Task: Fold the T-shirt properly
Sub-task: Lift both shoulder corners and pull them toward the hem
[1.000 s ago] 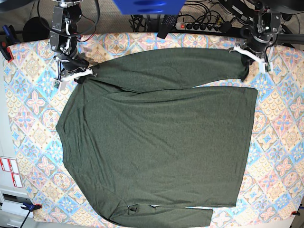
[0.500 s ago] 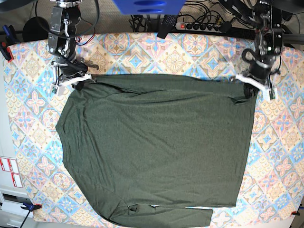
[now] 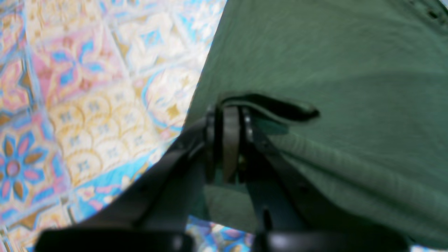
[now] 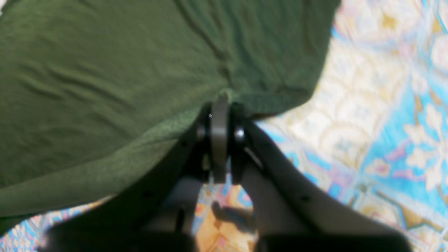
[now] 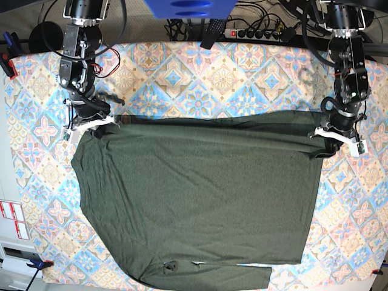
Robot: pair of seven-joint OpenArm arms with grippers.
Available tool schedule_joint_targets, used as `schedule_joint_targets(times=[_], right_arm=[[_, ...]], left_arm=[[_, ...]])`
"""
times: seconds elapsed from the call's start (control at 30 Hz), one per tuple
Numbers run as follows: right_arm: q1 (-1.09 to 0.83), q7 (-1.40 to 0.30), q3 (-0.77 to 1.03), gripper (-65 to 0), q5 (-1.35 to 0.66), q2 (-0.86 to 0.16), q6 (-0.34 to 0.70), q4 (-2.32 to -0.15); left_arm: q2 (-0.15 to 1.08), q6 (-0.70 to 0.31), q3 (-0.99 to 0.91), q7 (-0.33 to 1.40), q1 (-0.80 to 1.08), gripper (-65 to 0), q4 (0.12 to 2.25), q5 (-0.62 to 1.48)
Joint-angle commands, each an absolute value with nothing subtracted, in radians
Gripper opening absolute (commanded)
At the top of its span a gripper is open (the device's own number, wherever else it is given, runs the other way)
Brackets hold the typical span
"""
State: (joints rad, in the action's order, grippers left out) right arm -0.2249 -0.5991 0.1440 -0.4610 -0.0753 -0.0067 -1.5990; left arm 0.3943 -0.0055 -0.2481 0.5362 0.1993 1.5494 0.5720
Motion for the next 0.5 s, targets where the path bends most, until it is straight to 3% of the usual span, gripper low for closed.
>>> schedule_joint_targets(times=[0.0, 0.2, 0.37, 0.47], right_arm=[[-0.188, -0.564, 0.145, -65.0, -0.466, -0.084, -0.002, -1.620], [-0.173, -0.564, 0.143, -65.0, -0.466, -0.084, -0.002, -1.618], [-0.173, -0.564, 0.143, -65.0, -0.466, -0.084, -0.002, -1.618], [-0.177, -0.564, 0.143, -65.0, -0.466, -0.084, -0.002, -1.618]], left_arm=[[0.410, -0.002, -0.254, 0.512, 0.180, -65.0, 1.541, 0.567], [0.403, -0.001, -0.251, 0.512, 0.139, -64.9, 1.400, 0.567], [0.404, -0.001, -0.251, 0.513, 0.114, -55.1, 1.299, 0.567], [0.404, -0.002, -0.239, 0.513, 0.114, -45.7, 1.297, 0.565]])
